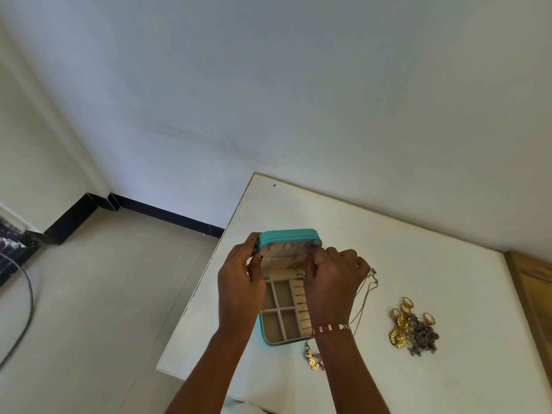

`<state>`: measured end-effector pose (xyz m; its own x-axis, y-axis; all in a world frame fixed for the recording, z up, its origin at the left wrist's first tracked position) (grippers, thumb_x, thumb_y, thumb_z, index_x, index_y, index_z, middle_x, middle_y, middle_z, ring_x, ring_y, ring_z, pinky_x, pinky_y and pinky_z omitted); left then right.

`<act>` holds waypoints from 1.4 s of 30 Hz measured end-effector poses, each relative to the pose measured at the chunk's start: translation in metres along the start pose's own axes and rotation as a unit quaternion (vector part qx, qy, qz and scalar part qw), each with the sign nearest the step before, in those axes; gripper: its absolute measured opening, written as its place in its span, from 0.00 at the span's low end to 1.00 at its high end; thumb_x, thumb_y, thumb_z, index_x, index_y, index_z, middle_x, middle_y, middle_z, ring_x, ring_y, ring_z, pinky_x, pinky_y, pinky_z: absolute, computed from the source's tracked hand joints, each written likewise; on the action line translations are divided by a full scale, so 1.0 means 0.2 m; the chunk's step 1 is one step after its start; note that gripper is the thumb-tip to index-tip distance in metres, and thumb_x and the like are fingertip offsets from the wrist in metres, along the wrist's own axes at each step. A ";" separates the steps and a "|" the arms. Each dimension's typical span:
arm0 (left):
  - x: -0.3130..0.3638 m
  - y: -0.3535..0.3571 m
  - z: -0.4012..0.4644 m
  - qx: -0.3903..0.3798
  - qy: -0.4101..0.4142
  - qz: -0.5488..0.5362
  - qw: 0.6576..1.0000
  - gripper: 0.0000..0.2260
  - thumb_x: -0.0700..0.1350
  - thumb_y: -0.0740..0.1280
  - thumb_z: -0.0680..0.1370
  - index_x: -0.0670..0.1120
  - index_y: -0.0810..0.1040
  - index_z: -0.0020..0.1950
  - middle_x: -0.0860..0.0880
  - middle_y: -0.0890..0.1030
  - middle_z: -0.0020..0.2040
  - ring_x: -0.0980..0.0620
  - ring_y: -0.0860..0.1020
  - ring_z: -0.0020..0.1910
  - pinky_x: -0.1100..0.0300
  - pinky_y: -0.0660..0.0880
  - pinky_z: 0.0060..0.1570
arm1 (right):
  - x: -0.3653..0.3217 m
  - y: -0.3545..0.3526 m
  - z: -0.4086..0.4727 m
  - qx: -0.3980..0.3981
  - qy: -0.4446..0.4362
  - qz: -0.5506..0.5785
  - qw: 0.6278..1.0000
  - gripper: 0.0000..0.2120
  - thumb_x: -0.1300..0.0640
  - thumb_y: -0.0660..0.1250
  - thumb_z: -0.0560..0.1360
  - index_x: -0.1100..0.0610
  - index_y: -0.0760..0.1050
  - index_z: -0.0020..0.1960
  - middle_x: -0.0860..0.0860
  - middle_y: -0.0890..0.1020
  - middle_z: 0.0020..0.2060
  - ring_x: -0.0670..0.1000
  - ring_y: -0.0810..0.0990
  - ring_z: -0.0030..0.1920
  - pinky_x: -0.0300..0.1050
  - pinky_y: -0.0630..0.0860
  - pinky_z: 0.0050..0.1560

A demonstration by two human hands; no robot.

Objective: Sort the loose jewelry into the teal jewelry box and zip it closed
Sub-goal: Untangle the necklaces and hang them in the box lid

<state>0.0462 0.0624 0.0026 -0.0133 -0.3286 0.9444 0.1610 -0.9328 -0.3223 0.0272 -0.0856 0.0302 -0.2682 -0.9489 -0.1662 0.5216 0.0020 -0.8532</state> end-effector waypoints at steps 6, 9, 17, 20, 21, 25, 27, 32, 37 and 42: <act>0.01 0.01 0.02 -0.025 -0.009 -0.012 1.000 0.17 0.41 0.63 0.76 0.46 0.71 0.65 0.47 0.78 0.60 0.55 0.74 0.55 0.64 0.71 0.52 | 0.03 -0.04 -0.03 0.010 0.032 0.099 0.995 0.07 0.60 0.76 0.64 0.59 0.80 0.39 0.52 0.80 0.29 0.55 0.76 0.34 0.44 0.61 0.45; 0.01 0.02 0.04 -0.057 -0.007 0.000 0.998 0.18 0.43 0.61 0.77 0.48 0.69 0.67 0.47 0.78 0.60 0.56 0.74 0.54 0.71 0.69 0.50 | 0.08 -0.09 -0.05 0.021 0.110 0.195 0.974 0.07 0.64 0.74 0.66 0.59 0.81 0.44 0.53 0.82 0.32 0.53 0.76 0.37 0.46 0.65 0.44; 0.03 0.00 -0.03 -0.096 -0.047 0.039 0.994 0.23 0.43 0.60 0.78 0.49 0.59 0.73 0.47 0.69 0.70 0.46 0.71 0.67 0.47 0.68 0.63 | 0.15 -0.15 -0.08 -0.034 0.188 0.346 0.919 0.05 0.66 0.69 0.70 0.60 0.81 0.45 0.51 0.81 0.39 0.50 0.78 0.42 0.25 0.67 0.42; 0.06 -0.04 -0.12 -0.069 -0.058 0.033 0.995 0.21 0.41 0.59 0.79 0.47 0.61 0.72 0.47 0.68 0.71 0.47 0.69 0.69 0.52 0.66 0.65 | 0.19 -0.21 -0.15 -0.047 0.175 0.360 0.915 0.05 0.67 0.69 0.70 0.61 0.81 0.44 0.49 0.80 0.37 0.46 0.77 0.39 0.23 0.70 0.42; 0.08 -0.06 -0.16 -0.060 -0.059 0.028 0.996 0.21 0.41 0.58 0.79 0.47 0.62 0.72 0.47 0.68 0.71 0.47 0.68 0.69 0.55 0.66 0.65 | 0.22 -0.23 -0.18 -0.051 0.180 0.365 0.912 0.05 0.67 0.70 0.70 0.61 0.81 0.43 0.49 0.80 0.37 0.45 0.77 0.38 0.22 0.70 0.42; 0.12 -0.10 -0.35 -0.026 -0.081 -0.022 0.996 0.19 0.41 0.58 0.80 0.45 0.65 0.71 0.47 0.70 0.69 0.50 0.70 0.67 0.66 0.64 0.59 | 0.35 -0.27 -0.38 -0.088 0.229 0.365 0.898 0.04 0.67 0.70 0.70 0.61 0.81 0.42 0.54 0.82 0.36 0.50 0.79 0.37 0.23 0.70 0.39; 0.14 -0.10 -0.45 -0.011 -0.088 -0.041 0.995 0.17 0.38 0.58 0.79 0.46 0.68 0.68 0.50 0.74 0.65 0.54 0.73 0.61 0.69 0.66 0.57 | 0.41 -0.27 -0.50 -0.119 0.257 0.351 0.892 0.03 0.66 0.70 0.70 0.61 0.81 0.43 0.54 0.83 0.38 0.50 0.79 0.39 0.22 0.69 0.39; 0.12 -0.04 -0.67 -0.019 -0.110 -0.025 0.993 0.13 0.38 0.59 0.79 0.44 0.75 0.62 0.48 0.77 0.60 0.58 0.71 0.55 0.67 0.67 0.56 | 0.46 -0.26 -0.77 -0.193 0.278 0.306 0.890 0.05 0.65 0.68 0.72 0.61 0.81 0.47 0.55 0.83 0.44 0.47 0.77 0.42 0.25 0.66 0.41; 0.05 0.06 -0.81 -0.075 -0.138 -0.005 0.988 0.12 0.39 0.60 0.79 0.45 0.76 0.60 0.48 0.79 0.58 0.51 0.76 0.58 0.63 0.70 0.58 | 0.37 -0.20 -0.82 -0.270 0.151 0.233 0.922 0.15 0.60 0.63 0.75 0.56 0.75 0.61 0.54 0.78 0.51 0.52 0.74 0.53 0.34 0.65 0.50; 0.01 0.08 -0.80 -0.097 -0.156 -0.001 0.983 0.11 0.39 0.60 0.79 0.44 0.77 0.59 0.47 0.80 0.58 0.50 0.76 0.59 0.61 0.69 0.60 | 0.29 -0.19 -0.78 -0.290 0.015 0.114 0.950 0.24 0.58 0.69 0.72 0.53 0.70 0.67 0.56 0.76 0.47 0.55 0.75 0.47 0.44 0.75 0.44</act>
<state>-0.1087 0.0235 -0.0107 0.2944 -0.2930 0.9096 -0.0295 -0.9542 -0.2978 -0.1350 -0.0914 -0.0252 -0.2297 -0.8938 -0.3852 0.0367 0.3875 -0.9211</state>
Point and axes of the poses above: each hand's wrist, its own z-axis towards the middle knuckle, its own y-axis out of the palm, x = y × z, the point moved 6 cm from there along z, towards the middle knuckle
